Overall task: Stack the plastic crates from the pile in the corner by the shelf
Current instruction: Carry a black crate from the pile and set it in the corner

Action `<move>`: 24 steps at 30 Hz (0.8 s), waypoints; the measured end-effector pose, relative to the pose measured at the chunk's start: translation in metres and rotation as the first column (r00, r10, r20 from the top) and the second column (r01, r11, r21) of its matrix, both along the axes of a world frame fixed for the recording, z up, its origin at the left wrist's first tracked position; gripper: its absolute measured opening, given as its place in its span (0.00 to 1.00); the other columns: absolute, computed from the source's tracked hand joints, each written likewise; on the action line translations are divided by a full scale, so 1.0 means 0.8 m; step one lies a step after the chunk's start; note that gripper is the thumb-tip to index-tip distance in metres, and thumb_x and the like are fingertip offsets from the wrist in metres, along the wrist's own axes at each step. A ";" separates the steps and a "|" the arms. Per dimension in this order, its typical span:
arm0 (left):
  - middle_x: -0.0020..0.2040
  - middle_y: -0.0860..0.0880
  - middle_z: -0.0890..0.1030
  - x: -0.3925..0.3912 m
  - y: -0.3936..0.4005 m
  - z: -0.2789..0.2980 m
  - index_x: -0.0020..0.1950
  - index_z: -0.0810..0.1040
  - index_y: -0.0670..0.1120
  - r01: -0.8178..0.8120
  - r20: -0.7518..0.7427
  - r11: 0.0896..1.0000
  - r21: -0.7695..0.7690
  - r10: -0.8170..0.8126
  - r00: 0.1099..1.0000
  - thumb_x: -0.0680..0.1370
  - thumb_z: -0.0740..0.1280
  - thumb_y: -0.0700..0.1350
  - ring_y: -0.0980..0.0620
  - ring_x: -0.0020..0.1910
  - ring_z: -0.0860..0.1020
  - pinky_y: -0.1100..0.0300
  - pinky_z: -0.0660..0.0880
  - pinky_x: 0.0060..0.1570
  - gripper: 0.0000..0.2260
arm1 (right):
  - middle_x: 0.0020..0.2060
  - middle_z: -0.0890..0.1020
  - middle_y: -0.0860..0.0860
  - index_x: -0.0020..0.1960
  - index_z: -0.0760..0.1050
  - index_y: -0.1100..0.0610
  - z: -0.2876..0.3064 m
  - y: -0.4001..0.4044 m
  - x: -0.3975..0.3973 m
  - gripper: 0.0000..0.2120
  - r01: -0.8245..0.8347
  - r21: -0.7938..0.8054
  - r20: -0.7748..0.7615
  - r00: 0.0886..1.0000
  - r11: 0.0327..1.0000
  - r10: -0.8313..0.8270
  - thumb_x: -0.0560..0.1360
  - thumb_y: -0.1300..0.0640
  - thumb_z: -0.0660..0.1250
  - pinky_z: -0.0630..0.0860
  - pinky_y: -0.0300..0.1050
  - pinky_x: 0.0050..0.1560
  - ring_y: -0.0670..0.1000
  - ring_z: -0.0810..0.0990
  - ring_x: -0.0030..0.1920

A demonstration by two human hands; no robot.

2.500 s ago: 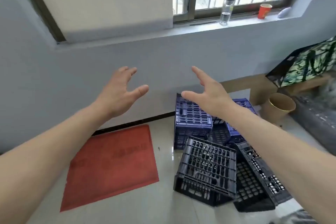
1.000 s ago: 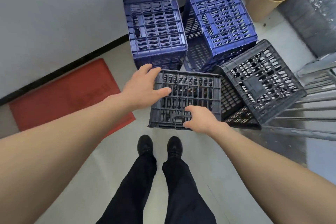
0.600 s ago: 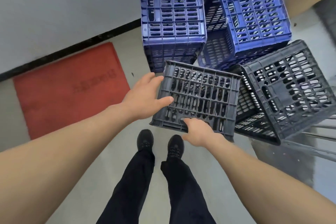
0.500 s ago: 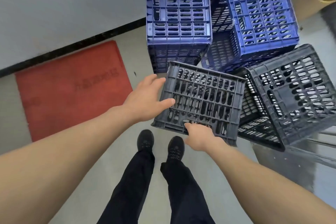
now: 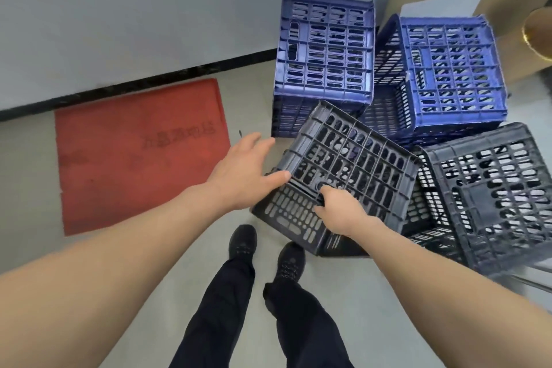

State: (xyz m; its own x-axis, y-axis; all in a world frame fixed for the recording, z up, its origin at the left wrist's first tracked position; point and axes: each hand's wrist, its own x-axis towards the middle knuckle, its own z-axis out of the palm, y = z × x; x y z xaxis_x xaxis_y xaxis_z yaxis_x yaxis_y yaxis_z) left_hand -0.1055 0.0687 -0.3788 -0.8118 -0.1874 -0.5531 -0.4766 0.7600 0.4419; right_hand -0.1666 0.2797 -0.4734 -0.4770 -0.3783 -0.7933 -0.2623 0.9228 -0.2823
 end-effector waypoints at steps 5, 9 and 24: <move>0.80 0.48 0.55 0.025 -0.024 0.019 0.78 0.58 0.51 -0.080 -0.004 0.997 -0.012 0.080 0.997 0.75 0.63 0.63 0.47 0.78 0.54 0.44 0.58 0.74 0.35 | 0.43 0.79 0.52 0.58 0.71 0.57 0.048 -0.025 -0.008 0.07 0.017 -0.006 -0.129 0.992 1.000 -0.018 0.82 0.59 0.64 0.76 0.51 0.42 0.57 0.79 0.45; 0.79 0.46 0.56 0.056 -0.055 0.030 0.78 0.58 0.50 -0.168 0.031 0.985 -0.048 0.169 0.985 0.76 0.63 0.62 0.45 0.78 0.55 0.45 0.58 0.74 0.34 | 0.42 0.79 0.53 0.53 0.71 0.56 0.101 -0.068 -0.008 0.02 0.001 -0.078 -0.211 0.977 0.997 -0.018 0.82 0.58 0.63 0.75 0.51 0.40 0.57 0.79 0.41; 0.78 0.46 0.59 0.174 -0.203 0.037 0.77 0.60 0.50 -0.408 0.144 0.908 -0.095 0.418 0.897 0.74 0.63 0.63 0.43 0.75 0.60 0.42 0.65 0.70 0.35 | 0.43 0.79 0.54 0.50 0.70 0.56 0.171 -0.286 0.021 0.03 0.022 -0.271 -0.171 0.983 0.962 -0.070 0.80 0.61 0.63 0.80 0.55 0.43 0.58 0.79 0.42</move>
State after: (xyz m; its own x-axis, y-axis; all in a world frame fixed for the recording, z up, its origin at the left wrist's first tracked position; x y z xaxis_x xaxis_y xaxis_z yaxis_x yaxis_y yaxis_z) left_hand 0.0334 -0.0939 -0.3492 -0.5570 -0.5242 -0.6442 -0.8130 0.5025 0.2941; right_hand -0.1499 0.0512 -0.3368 -0.6227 -0.5390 -0.5671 -0.2895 0.8321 -0.4730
